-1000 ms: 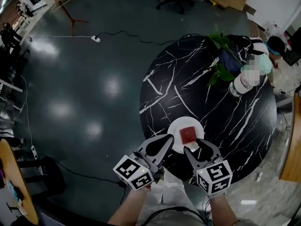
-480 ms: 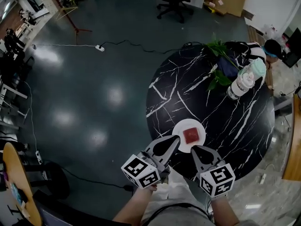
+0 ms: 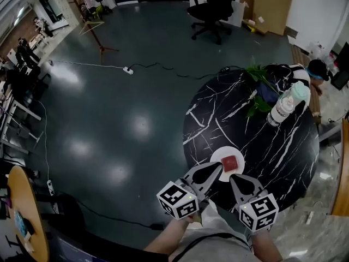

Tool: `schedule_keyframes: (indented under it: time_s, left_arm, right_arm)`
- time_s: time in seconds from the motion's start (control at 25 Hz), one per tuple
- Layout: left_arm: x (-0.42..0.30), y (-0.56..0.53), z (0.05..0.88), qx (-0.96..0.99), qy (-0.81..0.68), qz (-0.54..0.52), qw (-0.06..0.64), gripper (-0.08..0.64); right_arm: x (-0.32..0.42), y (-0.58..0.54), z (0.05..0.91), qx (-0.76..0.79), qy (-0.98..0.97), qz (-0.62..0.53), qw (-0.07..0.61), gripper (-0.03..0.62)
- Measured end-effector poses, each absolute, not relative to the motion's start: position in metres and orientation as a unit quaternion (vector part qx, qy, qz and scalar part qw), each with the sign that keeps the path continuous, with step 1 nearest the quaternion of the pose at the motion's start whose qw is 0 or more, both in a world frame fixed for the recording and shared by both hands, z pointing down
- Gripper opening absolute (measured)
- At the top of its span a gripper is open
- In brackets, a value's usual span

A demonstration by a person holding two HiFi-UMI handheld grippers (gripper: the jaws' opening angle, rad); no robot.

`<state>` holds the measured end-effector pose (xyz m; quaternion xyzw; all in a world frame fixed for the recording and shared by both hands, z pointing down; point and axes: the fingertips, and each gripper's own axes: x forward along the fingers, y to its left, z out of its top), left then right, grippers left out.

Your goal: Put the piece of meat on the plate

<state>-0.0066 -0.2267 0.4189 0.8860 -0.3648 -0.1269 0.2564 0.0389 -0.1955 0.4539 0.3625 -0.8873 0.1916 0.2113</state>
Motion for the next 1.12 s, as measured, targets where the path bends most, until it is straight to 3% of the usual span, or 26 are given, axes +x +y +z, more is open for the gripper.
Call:
schedule_keyframes:
  time_s: [1.12]
  left_arm:
    - [-0.027, -0.228, 0.423, 0.883, -0.369, -0.125, 0.261, 0.008]
  right_arm:
    - [0.040, -0.198, 0.445, 0.374, -0.883, 0.187, 0.213, 0.009]
